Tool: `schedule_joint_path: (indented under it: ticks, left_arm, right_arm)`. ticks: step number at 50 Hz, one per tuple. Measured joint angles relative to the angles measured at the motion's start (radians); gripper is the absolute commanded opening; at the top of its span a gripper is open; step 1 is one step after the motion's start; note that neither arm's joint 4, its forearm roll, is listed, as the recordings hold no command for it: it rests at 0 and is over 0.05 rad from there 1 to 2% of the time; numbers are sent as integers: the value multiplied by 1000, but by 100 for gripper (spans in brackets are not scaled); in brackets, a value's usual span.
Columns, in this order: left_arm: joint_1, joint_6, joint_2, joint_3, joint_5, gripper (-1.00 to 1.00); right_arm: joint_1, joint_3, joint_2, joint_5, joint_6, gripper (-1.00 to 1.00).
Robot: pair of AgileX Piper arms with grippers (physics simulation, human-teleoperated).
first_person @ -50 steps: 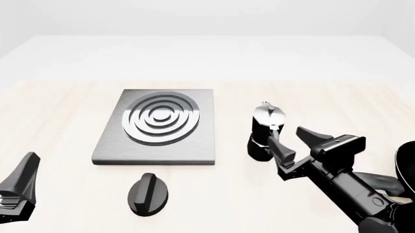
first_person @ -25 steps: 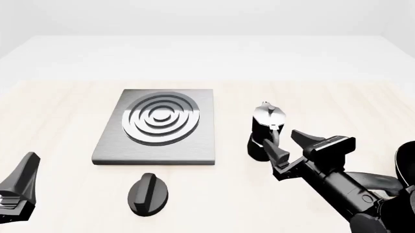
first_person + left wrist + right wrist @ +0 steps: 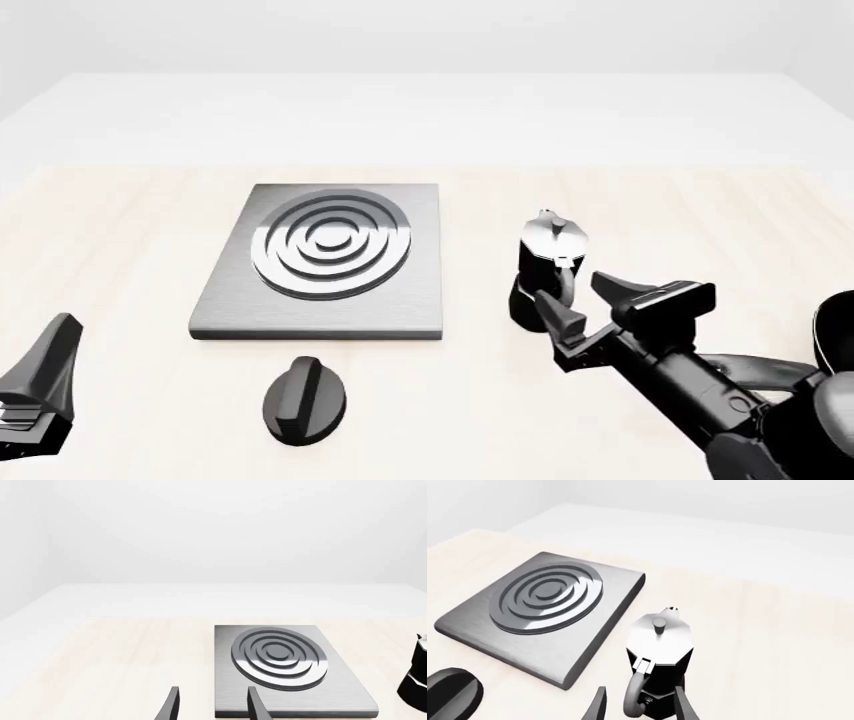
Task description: Put the moka pot on the stove.
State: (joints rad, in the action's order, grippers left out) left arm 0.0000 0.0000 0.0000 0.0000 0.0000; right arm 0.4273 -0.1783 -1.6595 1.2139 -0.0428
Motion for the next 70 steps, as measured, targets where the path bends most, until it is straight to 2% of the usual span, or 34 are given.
schedule_joint_path:
  ticks: [32, 33, 51, 70]
  left_arm:
    - [0, 0, 0, 0, 0, 100]
    - [0, 0, 0, 0, 0, 100]
    - [0, 0, 0, 0, 0, 100]
    - [0, 0, 0, 0, 0, 100]
  right_arm:
    - [7, -32, -73, 2, -5, 100]
    - [8, -32, -76, 2, -6, -100]
    - [8, -33, -71, 4, 4, -100]
    - [0, 14, 87, -54, 60, -100]
